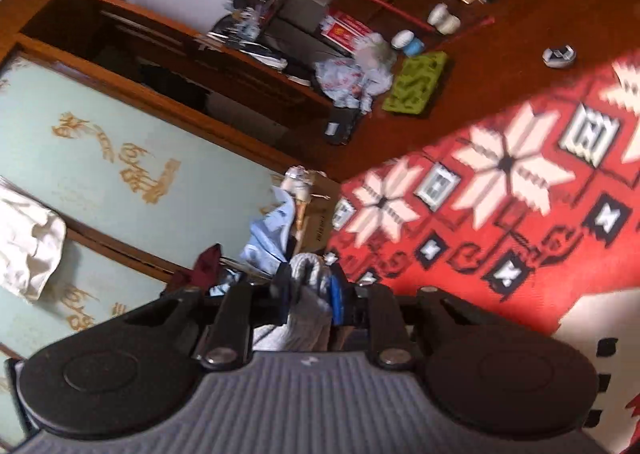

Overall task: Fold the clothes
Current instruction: 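Carry the grey shirt with both tools onto the stack of folded clothes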

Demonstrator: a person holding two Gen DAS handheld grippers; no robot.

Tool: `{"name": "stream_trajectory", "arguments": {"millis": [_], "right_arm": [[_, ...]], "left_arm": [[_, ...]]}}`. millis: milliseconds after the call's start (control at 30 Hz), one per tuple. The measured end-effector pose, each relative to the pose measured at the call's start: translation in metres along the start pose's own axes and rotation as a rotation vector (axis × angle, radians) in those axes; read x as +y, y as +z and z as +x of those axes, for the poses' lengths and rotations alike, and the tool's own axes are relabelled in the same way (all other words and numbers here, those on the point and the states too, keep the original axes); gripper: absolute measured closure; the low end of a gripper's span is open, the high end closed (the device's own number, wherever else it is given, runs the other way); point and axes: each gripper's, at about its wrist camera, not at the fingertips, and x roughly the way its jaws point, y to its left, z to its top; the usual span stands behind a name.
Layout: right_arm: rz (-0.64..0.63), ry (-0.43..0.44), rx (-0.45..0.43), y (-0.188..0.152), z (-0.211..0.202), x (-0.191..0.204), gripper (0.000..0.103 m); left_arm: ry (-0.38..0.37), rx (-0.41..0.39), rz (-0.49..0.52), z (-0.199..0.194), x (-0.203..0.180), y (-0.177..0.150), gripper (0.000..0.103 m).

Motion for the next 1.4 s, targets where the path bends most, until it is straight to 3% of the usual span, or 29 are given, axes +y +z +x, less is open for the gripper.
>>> {"name": "stream_trajectory", "arguments": {"millis": [67,167,300,433,600,667,933,1067,1100,1133,1400], "right_arm": [[0.027,0.018,-0.011,-0.003,-0.004,-0.005,0.066],[0.014,0.016,-0.053,-0.003,-0.019,-0.003,0.060],[-0.020,0.034,-0.073,-0.018,-0.059,0.008,0.057],[-0.023,0.083,-0.037,-0.051,-0.094,0.017,0.056],[0.056,0.137,0.044,-0.105,-0.115,0.022,0.061],[0.082,0.138,0.073,-0.127,-0.118,0.024,0.069],[0.121,0.101,0.155,-0.194,-0.100,0.026,0.070],[0.164,0.093,0.132,-0.208,-0.089,0.022,0.073],[0.153,0.086,0.128,-0.210,-0.086,0.024,0.076],[0.138,0.076,0.124,-0.212,-0.085,0.027,0.088],[0.023,0.034,0.090,-0.214,-0.112,0.058,0.091]], "left_arm": [[-0.010,-0.001,-0.003,-0.008,0.002,-0.002,0.062],[-0.011,-0.021,0.005,-0.026,0.003,-0.006,0.062],[-0.032,-0.034,-0.004,-0.051,0.007,-0.023,0.062],[-0.046,-0.022,-0.010,-0.065,0.012,-0.046,0.061],[-0.066,-0.003,-0.045,-0.073,0.022,-0.068,0.061],[-0.084,0.003,-0.072,-0.074,0.027,-0.074,0.062],[-0.134,0.013,-0.118,-0.070,0.042,-0.087,0.066],[-0.132,0.016,-0.128,-0.069,0.046,-0.091,0.072],[-0.132,0.017,-0.134,-0.070,0.047,-0.091,0.079],[-0.132,0.018,-0.140,-0.071,0.048,-0.091,0.085],[-0.160,0.014,-0.126,-0.088,0.033,-0.093,0.088]]}}
